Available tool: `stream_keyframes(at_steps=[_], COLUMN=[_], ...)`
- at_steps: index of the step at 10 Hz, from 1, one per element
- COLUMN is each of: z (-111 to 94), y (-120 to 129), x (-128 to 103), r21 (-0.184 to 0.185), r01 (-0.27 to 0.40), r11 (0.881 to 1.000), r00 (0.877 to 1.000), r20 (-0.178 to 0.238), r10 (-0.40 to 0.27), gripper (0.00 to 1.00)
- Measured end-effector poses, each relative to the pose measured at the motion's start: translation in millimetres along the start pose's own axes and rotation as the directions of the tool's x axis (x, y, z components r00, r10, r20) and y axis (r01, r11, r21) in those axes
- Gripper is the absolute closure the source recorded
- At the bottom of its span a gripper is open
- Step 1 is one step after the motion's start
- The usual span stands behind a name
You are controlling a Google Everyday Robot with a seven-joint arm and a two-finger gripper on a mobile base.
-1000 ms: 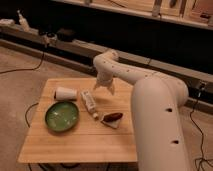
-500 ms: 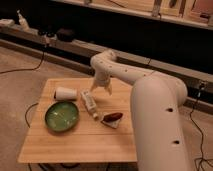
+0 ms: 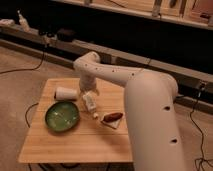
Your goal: Stand the bottle upright
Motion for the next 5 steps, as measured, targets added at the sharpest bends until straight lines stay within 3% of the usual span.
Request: stream_keyframes(at_steps=[1, 4, 5], z=[1.9, 1.5, 4.4], y=[-5.3, -3.4, -7.6], x=[-2.1, -2.4, -2.5], r21=[-0.009, -0.007, 0.014], r01=[0.045, 0.044, 0.05], r11=[0.999, 0.999, 0.999], r00=[0.999, 0.999, 0.999], r20=[0.009, 0.009, 0.005], r10=[-0.045, -0.044, -0.05], gripper=[0.29, 0.29, 0.29])
